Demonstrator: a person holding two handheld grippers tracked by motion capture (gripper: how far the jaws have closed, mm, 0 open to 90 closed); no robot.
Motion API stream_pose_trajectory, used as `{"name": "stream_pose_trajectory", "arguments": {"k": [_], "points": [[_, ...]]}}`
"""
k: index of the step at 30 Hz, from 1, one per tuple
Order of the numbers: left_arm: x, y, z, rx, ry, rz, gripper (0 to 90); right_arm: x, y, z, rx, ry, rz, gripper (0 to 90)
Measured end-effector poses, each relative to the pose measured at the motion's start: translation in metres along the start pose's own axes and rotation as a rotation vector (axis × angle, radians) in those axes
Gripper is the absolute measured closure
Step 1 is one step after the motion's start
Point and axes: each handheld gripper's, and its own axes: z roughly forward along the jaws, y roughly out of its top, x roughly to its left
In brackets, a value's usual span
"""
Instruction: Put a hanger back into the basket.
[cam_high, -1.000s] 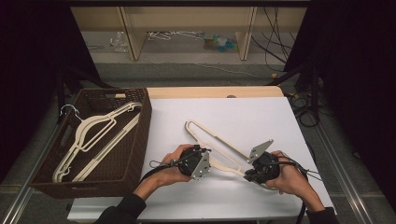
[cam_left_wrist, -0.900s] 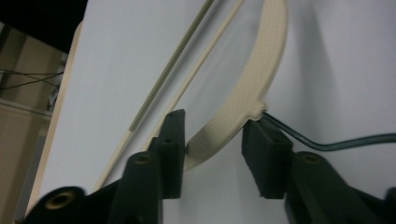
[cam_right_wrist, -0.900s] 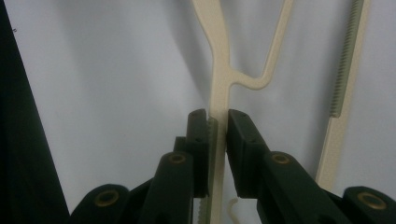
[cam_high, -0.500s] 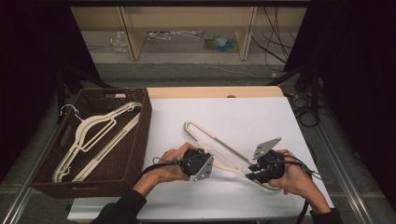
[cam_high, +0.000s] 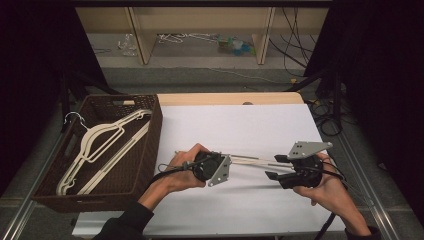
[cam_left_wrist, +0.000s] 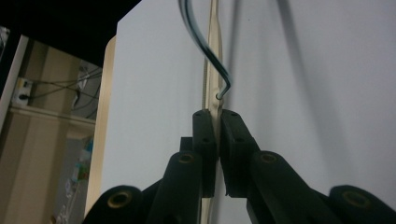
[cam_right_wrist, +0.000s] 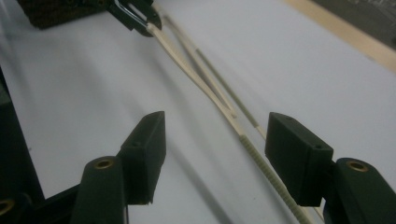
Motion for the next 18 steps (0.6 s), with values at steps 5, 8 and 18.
{"name": "stream_pose_trajectory", "arguments": {"k": [5,8,18], "points": [[0.014,-0.003,-0.013,0.013,0.002,-0.141,85.6,-0.003,0.003,-0.014,-0.109,-0.052,0.022,34.5],[0.02,-0.008,-0.018,0.012,0.002,-0.202,85.6,-0.005,0.001,-0.017,-0.156,-0.064,0.035,33.6],[0.049,-0.032,-0.053,-0.095,0.011,-0.585,85.7,-0.002,-0.01,-0.015,-0.204,-0.084,0.073,29.3]]}}
